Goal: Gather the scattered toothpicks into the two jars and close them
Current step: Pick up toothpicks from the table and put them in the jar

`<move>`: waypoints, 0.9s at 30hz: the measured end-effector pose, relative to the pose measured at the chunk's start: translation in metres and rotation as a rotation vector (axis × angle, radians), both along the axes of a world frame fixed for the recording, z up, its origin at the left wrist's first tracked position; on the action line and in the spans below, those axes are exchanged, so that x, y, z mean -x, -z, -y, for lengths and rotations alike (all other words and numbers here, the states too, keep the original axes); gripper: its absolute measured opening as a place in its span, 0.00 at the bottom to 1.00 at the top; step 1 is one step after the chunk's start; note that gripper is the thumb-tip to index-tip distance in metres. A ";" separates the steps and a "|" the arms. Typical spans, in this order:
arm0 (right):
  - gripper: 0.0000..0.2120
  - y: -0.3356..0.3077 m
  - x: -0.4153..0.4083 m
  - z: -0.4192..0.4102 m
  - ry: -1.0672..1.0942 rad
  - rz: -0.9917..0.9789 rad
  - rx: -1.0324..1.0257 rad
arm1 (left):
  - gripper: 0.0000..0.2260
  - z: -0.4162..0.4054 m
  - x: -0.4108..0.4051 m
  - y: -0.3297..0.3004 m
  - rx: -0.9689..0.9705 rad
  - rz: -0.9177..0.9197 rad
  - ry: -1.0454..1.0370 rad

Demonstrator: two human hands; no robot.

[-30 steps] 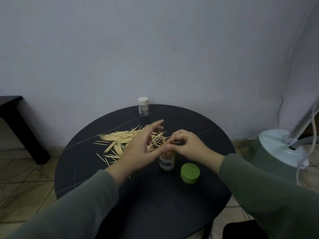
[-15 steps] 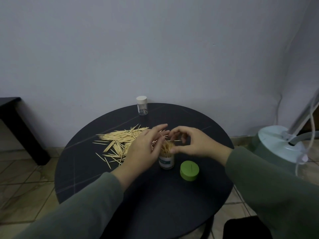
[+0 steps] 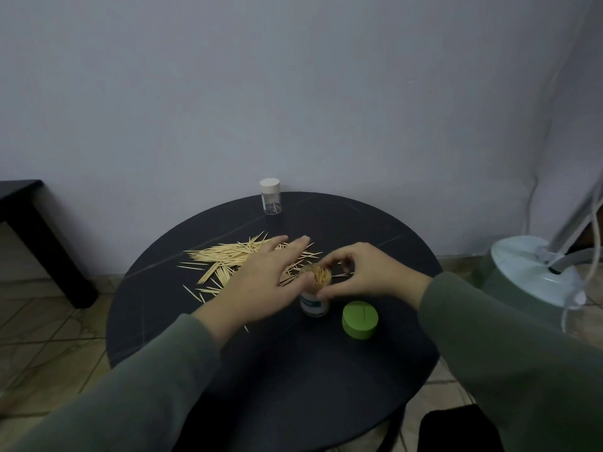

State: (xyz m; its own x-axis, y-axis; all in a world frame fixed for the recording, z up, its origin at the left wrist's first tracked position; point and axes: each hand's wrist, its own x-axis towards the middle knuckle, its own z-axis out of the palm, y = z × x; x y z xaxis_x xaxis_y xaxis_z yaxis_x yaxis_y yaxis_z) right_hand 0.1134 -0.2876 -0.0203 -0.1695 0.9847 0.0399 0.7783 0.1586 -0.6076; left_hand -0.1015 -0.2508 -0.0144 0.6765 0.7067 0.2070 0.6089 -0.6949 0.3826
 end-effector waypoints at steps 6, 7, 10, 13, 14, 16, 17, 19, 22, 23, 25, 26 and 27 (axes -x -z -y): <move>0.20 0.001 0.000 -0.001 -0.003 0.045 -0.009 | 0.38 0.022 -0.011 0.009 -0.022 -0.330 0.032; 0.19 0.001 0.000 -0.001 -0.007 0.033 -0.008 | 0.38 0.023 -0.015 0.010 -0.039 -0.341 0.030; 0.17 0.001 0.000 -0.003 -0.026 0.017 0.004 | 0.39 0.019 -0.016 0.007 -0.084 -0.366 0.043; 0.28 -0.002 -0.004 -0.005 -0.041 0.197 0.070 | 0.33 0.012 -0.007 -0.002 -0.027 -0.217 0.019; 0.29 -0.003 -0.005 -0.006 -0.036 0.261 0.092 | 0.29 0.008 -0.004 -0.005 -0.009 -0.126 -0.024; 0.25 -0.006 -0.008 -0.008 -0.022 0.249 0.120 | 0.21 -0.004 0.005 -0.007 -0.080 -0.072 -0.137; 0.23 -0.005 -0.010 -0.010 -0.010 0.240 0.114 | 0.18 -0.010 0.010 -0.007 -0.118 -0.109 -0.184; 0.20 -0.003 -0.009 -0.015 0.027 0.309 0.063 | 0.15 -0.019 0.019 -0.004 -0.086 -0.200 -0.236; 0.17 0.004 0.000 -0.025 0.039 0.408 -0.007 | 0.16 -0.024 0.024 0.000 0.024 -0.337 -0.277; 0.17 0.008 0.003 -0.028 0.026 0.428 -0.031 | 0.17 -0.025 0.024 0.001 0.045 -0.371 -0.289; 0.16 0.013 0.009 -0.037 0.008 0.443 -0.075 | 0.21 -0.027 0.025 0.001 0.091 -0.425 -0.312; 0.17 0.015 0.011 -0.041 0.003 0.441 -0.089 | 0.23 -0.029 0.026 0.001 0.117 -0.457 -0.319; 0.17 0.017 0.013 -0.045 -0.004 0.441 -0.094 | 0.25 -0.029 0.027 0.000 0.142 -0.486 -0.319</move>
